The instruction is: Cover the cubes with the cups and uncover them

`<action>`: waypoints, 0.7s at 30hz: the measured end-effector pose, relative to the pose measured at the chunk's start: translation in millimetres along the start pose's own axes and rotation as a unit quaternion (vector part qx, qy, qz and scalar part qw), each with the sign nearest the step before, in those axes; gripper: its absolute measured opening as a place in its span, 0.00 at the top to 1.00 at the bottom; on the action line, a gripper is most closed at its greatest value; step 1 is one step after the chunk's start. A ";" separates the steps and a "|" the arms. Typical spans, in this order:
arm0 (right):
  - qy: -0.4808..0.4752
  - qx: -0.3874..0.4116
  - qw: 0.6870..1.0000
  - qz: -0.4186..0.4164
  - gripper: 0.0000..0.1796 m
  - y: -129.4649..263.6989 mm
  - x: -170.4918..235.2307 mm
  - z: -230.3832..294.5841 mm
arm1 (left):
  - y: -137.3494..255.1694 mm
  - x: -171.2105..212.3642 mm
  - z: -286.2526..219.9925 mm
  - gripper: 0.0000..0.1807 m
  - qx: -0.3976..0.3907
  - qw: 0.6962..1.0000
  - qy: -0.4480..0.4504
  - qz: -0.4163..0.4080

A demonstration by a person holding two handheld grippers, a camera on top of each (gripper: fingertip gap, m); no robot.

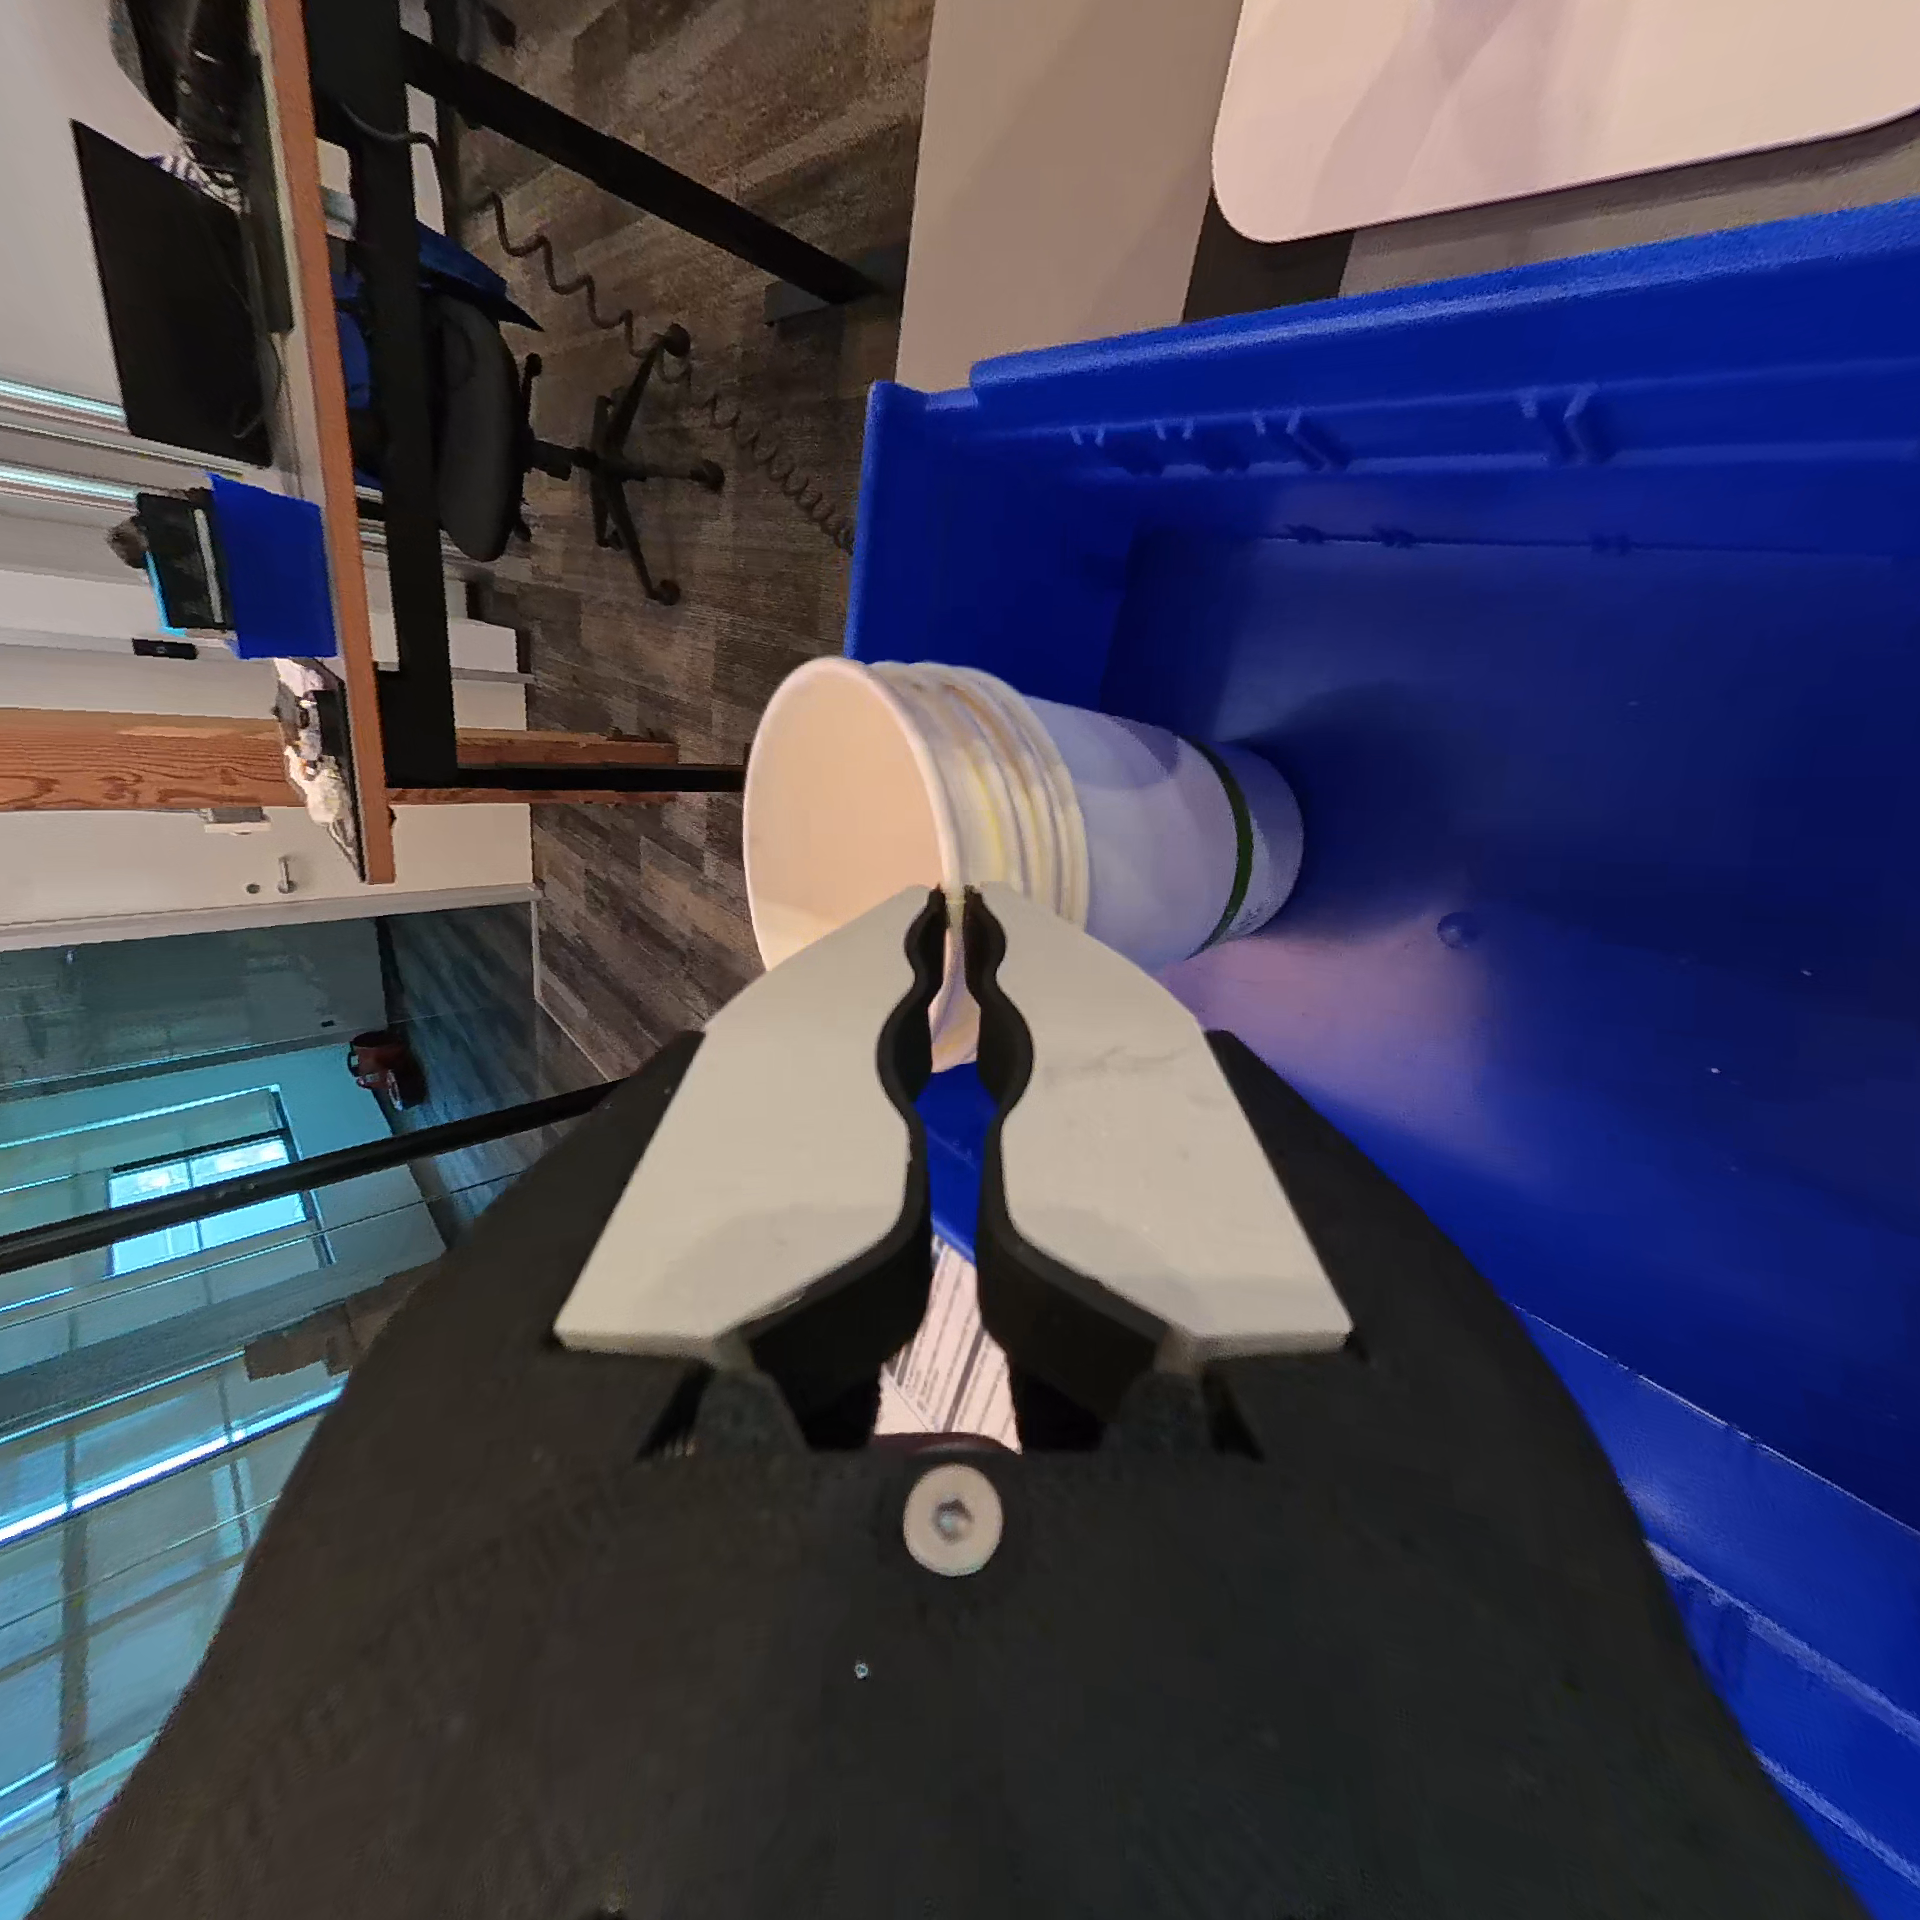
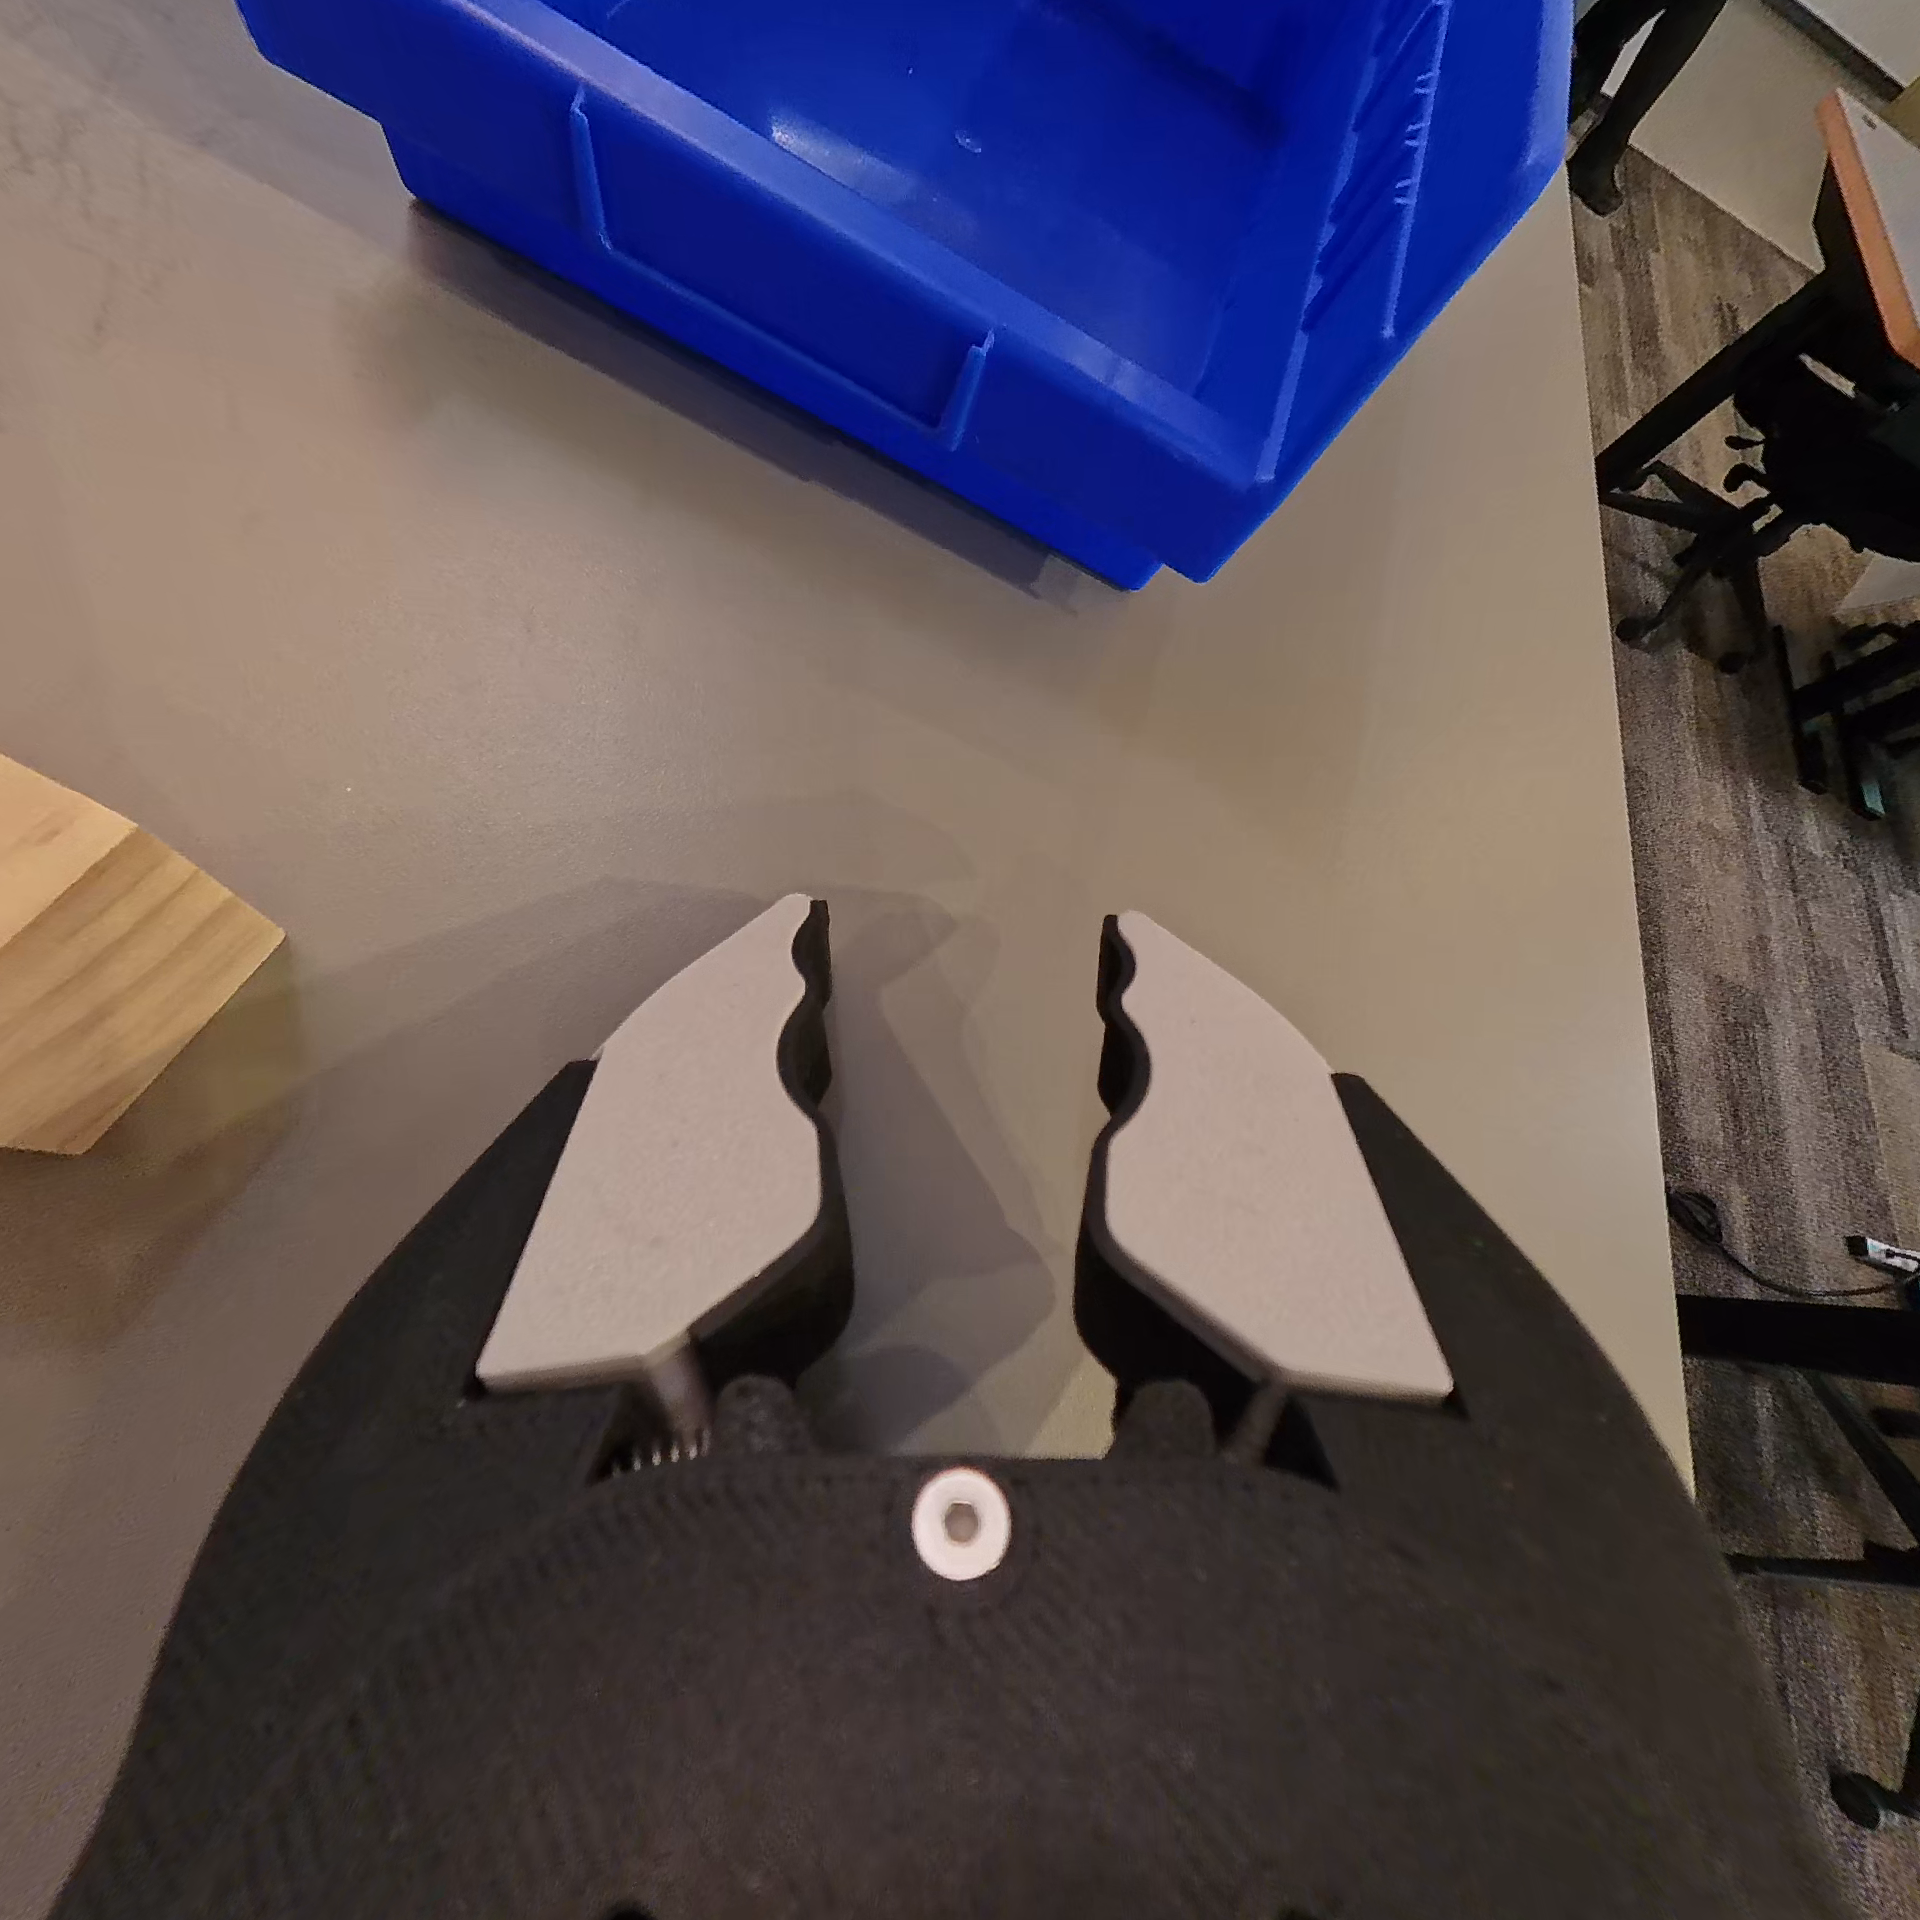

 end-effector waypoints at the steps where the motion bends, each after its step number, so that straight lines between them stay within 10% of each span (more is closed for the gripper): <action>1: 0.000 0.000 1.000 0.000 0.72 0.0 0.0 0.0 | 1.8 -0.7 1.9 0.98 -0.005 1.000 0.001 -0.002; 21: 0.005 0.001 1.000 -0.003 0.72 0.3 -0.7 0.5 | 54.7 -11.8 35.0 0.98 -0.096 0.995 0.011 -0.030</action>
Point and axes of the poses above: each gripper's, where its closed fingertips meet, y back along the fingers, x out of its underside, z = x × y across the jaws, the point moved 2 cm from there along y, back along the fingers, and after that the axes turned 13 degrees about z, right-handed, at the moved point
